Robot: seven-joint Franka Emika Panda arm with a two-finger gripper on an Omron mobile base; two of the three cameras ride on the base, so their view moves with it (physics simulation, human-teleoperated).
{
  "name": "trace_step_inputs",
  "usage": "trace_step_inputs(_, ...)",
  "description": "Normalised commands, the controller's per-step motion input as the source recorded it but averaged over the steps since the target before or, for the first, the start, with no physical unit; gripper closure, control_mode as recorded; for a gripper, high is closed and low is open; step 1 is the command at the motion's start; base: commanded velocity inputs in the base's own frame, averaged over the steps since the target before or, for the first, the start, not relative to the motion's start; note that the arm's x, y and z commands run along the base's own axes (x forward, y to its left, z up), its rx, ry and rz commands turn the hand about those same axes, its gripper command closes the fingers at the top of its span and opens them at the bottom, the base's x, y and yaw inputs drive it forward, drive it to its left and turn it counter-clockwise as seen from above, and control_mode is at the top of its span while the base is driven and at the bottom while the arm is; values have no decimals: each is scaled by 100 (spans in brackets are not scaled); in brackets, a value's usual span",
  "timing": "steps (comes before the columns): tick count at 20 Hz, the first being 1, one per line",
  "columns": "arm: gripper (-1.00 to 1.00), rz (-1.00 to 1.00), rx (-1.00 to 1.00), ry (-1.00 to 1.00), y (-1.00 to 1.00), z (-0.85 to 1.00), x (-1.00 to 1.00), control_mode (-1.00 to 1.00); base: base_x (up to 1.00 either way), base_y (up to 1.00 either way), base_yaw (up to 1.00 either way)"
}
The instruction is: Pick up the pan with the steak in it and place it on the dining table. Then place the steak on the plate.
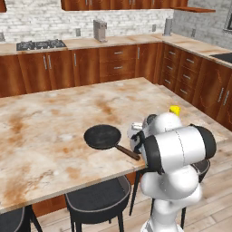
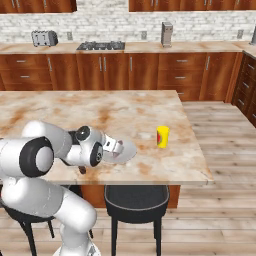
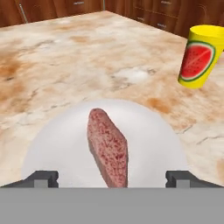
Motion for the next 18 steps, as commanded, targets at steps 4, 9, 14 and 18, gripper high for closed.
trace_step_inputs(4,-100,0,15,0,0,100,-24,-100,0,0,0)
trace_step_inputs(9,-100,3,8,2,9,99,-47,-100,0,0,0)
trace_step_inputs(14,-100,14,0,0,23,51,-76,-100,0,0,0)
trace_step_inputs(18,-100,5,1,-29,4,7,-77,-100,0,0,0)
